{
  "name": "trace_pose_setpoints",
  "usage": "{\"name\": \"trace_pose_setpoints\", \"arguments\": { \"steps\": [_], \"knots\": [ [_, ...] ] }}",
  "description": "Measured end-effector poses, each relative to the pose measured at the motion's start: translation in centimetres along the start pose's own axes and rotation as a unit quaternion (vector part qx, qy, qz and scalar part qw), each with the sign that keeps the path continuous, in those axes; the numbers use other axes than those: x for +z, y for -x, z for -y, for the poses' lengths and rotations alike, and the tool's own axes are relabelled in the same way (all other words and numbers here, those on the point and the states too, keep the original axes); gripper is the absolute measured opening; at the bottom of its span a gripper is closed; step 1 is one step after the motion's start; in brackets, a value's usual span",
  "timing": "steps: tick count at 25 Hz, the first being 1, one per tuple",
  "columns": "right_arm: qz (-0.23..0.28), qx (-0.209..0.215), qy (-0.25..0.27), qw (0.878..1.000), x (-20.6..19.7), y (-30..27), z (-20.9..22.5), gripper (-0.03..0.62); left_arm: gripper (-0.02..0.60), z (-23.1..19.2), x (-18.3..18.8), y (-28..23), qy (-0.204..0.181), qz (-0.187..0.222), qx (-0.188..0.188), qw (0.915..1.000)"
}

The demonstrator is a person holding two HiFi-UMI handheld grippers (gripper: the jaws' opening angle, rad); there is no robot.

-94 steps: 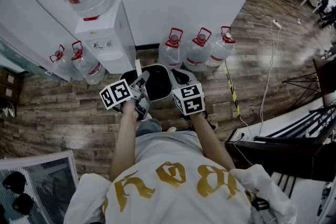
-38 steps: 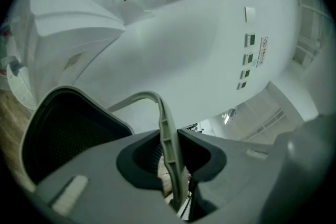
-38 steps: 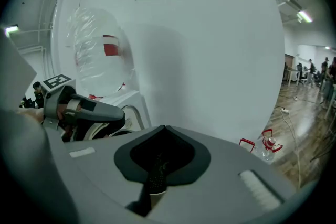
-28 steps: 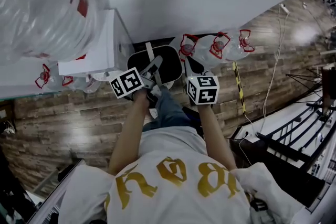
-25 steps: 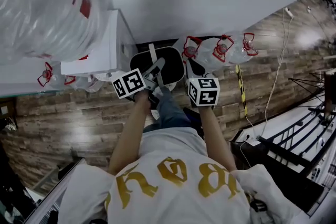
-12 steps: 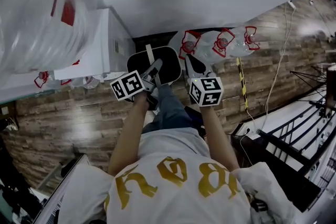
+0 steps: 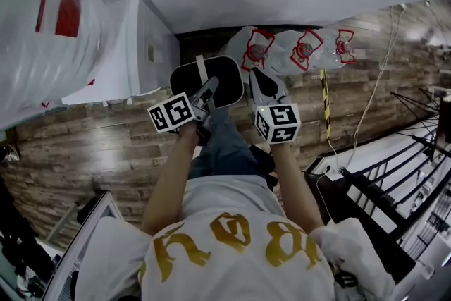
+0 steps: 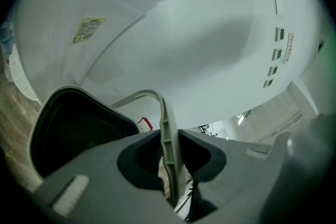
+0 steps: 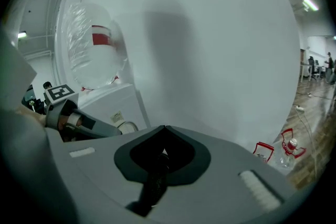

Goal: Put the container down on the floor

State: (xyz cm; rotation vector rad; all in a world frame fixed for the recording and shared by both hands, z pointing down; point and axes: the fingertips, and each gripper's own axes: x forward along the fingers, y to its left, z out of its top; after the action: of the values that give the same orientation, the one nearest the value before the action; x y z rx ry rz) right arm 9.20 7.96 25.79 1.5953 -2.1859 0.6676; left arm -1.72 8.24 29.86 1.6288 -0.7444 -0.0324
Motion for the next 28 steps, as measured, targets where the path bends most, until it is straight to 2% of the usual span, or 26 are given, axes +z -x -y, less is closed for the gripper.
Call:
{"name": "trace_pose_setpoints", "arguments": {
  "steps": [4,10,15,28],
  "knots": [
    [-0.01,0.015,0.005,1.0,-1.4,-1.2,0.3,0.028,0.08,-2.0,-0.4,-1.1,-0.005,-0.009,0.008,0.9999],
    [-0.048,0.031,0.018,0.998,-4.1,-3.5,1.0,0.028,0.08,-4.9,0.1,-2.3,-0.001,0.002,0.018,0.9998],
    [-0.07,0.041,0.011,0.997,-5.0,-4.8,1.5,0.029,0.08,-7.1,1.3,-2.8,-0.028,0.008,0.032,0.9991],
    [-0.107,0.133,0.074,0.983,-8.3,-9.3,-1.5,0.029,0.08,-10.0,3.0,-4.4,-0.01,0.029,0.025,0.9992]
  ]
}}
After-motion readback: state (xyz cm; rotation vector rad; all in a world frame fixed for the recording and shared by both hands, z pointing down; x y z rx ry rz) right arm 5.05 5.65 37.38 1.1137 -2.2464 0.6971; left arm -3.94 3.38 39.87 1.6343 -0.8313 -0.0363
